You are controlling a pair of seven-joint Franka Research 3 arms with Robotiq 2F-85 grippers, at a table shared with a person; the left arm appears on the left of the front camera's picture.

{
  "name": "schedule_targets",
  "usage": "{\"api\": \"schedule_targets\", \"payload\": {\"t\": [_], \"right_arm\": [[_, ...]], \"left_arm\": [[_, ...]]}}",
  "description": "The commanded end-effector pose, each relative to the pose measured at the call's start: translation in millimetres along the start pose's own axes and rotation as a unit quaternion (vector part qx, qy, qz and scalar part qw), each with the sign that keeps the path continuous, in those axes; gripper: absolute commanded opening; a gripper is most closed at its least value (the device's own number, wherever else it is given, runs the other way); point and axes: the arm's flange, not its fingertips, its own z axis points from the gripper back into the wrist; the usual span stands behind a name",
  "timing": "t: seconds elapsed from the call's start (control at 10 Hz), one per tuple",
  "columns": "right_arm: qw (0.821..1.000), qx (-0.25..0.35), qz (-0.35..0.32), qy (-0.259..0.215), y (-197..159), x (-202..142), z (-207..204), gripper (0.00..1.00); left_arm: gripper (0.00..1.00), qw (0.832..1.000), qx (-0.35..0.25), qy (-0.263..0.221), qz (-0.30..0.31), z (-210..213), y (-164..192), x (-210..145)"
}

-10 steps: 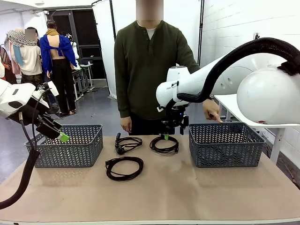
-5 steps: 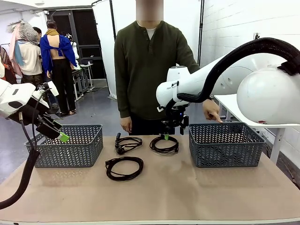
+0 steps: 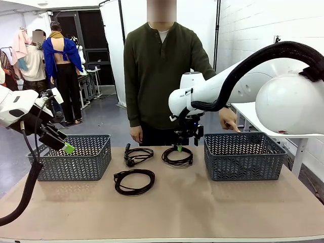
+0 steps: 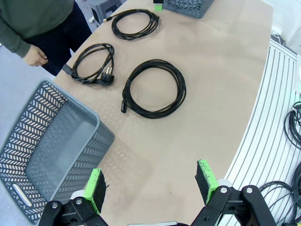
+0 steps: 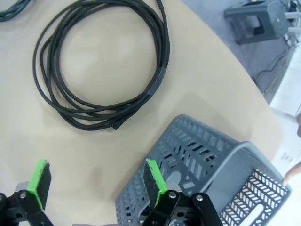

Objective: Organize the cables according to human instructions.
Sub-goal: Pick up a bundle of cables and place it in the basket indicated by the human.

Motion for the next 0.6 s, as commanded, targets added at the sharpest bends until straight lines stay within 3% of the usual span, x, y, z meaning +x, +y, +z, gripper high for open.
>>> {"api": "schedule_targets", "payload": {"t": [0.0,0.5], "right_arm": [[1.000,-0.005,-0.023,-0.009,-3.7,11.0,-11.3,1.00],[0.998,-0.022,-0.055,-0.015,-5.0,32.6,-30.3,1.00]], "left_arm": [[1.00,1.000,-0.006,-0.005,0.000,-0.1,2.1,-1.4],[1.00,1.000,-0.006,-0.005,0.000,-0.1,2.1,-1.4]]}}
